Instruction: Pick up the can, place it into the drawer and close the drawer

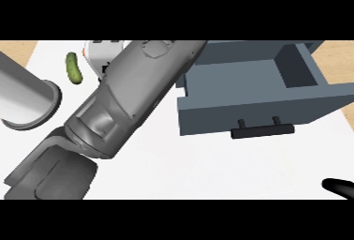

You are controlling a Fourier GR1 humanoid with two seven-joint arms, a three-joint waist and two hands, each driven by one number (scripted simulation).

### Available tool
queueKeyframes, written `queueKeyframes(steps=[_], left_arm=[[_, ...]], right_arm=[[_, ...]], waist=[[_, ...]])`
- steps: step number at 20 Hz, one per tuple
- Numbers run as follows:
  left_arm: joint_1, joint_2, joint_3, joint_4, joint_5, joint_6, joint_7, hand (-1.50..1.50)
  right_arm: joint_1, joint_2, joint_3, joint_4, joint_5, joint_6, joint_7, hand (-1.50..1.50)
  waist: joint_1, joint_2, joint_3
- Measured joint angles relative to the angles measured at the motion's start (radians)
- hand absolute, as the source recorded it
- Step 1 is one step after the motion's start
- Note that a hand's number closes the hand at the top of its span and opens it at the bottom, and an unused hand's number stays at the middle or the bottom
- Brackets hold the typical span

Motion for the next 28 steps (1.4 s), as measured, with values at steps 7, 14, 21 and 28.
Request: queueKeyframes(steps=[7,14,21,28], left_arm=[[-0.016,0.000,-0.036,0.045,0.044,0.081,-0.036,-1.50],[-0.015,0.000,-0.060,0.054,0.096,0.118,-0.065,-1.50],[-0.027,0.000,-0.037,0.060,0.152,0.110,-0.098,-1.50],[-0.040,0.000,-0.028,0.065,0.191,0.125,-0.133,-1.50]], right_arm=[[-0.019,-0.011,0.007,0.017,0.009,0.007,-0.012,-1.50],[-0.061,-0.065,0.043,0.024,0.091,0.035,-0.047,-1.50],[-0.118,-0.128,0.122,0.086,0.287,0.048,-0.135,-1.50],[-0.190,-0.167,0.254,0.225,0.539,0.019,-0.217,-1.50]], waist=[[-0.013,0.003,0.001],[-0.019,0.007,0.001],[0.005,0.010,-0.001],[0.027,0.009,-0.001]])
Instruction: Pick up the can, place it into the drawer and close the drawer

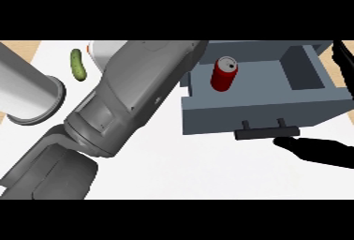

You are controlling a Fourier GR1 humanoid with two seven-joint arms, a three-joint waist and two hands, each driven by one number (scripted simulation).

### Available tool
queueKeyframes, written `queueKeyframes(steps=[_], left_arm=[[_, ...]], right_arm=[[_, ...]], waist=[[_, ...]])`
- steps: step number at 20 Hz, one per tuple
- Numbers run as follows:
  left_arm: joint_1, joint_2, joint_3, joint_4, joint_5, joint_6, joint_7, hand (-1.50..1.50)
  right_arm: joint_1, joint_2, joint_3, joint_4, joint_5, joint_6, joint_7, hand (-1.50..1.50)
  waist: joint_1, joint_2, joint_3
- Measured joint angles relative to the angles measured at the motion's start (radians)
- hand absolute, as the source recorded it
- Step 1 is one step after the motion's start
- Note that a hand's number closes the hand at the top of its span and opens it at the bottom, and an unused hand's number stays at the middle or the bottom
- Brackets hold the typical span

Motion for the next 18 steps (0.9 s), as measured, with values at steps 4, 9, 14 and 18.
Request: queueKeyframes(steps=[4,9,14,18], left_arm=[[-0.003,0.000,-0.009,0.012,0.000,0.002,-0.010,-1.50],[-0.002,0.004,-0.011,0.026,-0.007,-0.016,-0.011,-1.50],[-0.001,0.027,0.006,0.025,-0.012,-0.050,-0.005,-1.50],[0.008,0.052,0.017,0.018,-0.018,-0.067,0.003,-1.50]], right_arm=[[-0.052,-0.001,0.072,0.105,0.128,-0.030,-0.021,-1.50],[-0.121,0.005,0.141,0.290,0.275,-0.091,-0.070,-1.50],[-0.196,0.030,0.186,0.506,0.403,-0.186,-0.128,-1.50],[-0.277,0.077,0.195,0.693,0.473,-0.283,-0.164,-1.50]], waist=[[0.016,-0.005,0.000],[0.043,-0.009,-0.001],[0.062,-0.013,-0.001],[0.074,-0.016,-0.001]])
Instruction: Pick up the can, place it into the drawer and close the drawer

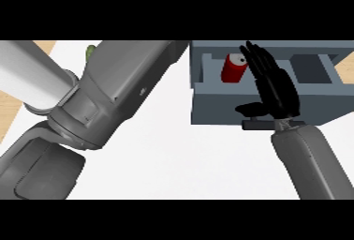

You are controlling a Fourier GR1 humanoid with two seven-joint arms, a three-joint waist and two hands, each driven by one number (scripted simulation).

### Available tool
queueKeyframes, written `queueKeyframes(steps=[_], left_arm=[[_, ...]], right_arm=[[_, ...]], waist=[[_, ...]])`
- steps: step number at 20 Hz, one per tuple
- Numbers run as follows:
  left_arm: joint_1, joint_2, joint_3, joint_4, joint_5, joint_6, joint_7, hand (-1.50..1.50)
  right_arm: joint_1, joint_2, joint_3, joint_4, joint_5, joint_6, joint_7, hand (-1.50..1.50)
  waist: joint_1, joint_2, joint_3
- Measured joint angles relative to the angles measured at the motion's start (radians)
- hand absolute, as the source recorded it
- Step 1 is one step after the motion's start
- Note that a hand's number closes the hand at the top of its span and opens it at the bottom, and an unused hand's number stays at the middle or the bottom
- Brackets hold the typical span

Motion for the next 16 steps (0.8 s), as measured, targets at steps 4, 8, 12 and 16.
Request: queueKeyframes(steps=[4,8,12,16], left_arm=[[0.013,0.038,0.000,-0.015,-0.016,-0.016,0.025,-1.50],[0.049,0.052,0.000,-0.053,-0.026,-0.017,0.029,-1.50],[0.081,0.076,-0.005,-0.096,-0.035,-0.029,0.054,-1.50],[0.120,0.108,-0.017,-0.144,-0.049,-0.041,0.084,-1.50]], right_arm=[[-0.080,0.031,-0.016,0.177,0.052,-0.095,-0.027,-1.50],[-0.183,0.044,-0.055,0.355,0.094,-0.190,-0.042,-1.50],[-0.291,0.061,-0.095,0.506,0.133,-0.296,-0.029,-1.50],[-0.386,0.062,-0.133,0.647,0.153,-0.379,-0.035,-1.50]], waist=[[0.009,-0.003,0.000],[0.024,-0.005,0.000],[0.042,-0.006,0.000],[0.059,-0.005,0.000]])
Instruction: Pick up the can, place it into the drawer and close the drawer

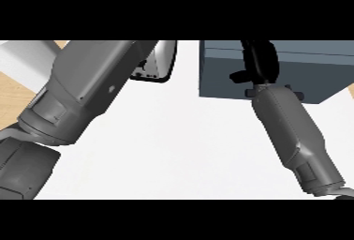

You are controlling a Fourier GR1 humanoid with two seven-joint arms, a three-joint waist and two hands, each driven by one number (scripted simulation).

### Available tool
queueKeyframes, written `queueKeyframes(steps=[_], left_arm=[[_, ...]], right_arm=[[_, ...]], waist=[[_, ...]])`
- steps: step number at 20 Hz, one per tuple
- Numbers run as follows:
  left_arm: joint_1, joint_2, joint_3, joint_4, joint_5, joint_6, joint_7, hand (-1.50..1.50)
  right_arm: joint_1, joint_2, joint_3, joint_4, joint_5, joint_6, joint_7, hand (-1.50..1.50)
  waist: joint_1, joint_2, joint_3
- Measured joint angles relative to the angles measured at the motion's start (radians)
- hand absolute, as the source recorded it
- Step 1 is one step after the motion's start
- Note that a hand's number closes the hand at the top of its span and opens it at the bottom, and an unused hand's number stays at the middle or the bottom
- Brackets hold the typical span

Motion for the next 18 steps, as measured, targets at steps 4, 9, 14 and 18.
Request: queueKeyframes(steps=[4,9,14,18], left_arm=[[0.029,0.036,-0.005,-0.058,-0.005,-0.018,0.037,-1.50],[0.086,0.066,-0.015,-0.135,-0.012,-0.024,0.065,-1.50],[0.143,0.086,-0.025,-0.214,-0.017,-0.027,0.086,-1.50],[0.177,0.110,-0.029,-0.267,-0.020,-0.032,0.103,-1.50]], right_arm=[[-0.084,-0.012,-0.032,0.115,0.008,-0.049,-0.015,-1.50],[-0.165,-0.028,-0.054,0.225,0.018,-0.063,-0.030,-1.50],[-0.219,-0.040,-0.079,0.301,0.009,-0.055,-0.059,-1.50],[-0.243,-0.039,-0.106,0.333,-0.012,-0.051,-0.099,-1.50]], waist=[[0.014,0.001,0.000],[0.026,0.005,0.001],[0.032,0.011,0.004],[0.033,0.015,0.006]])
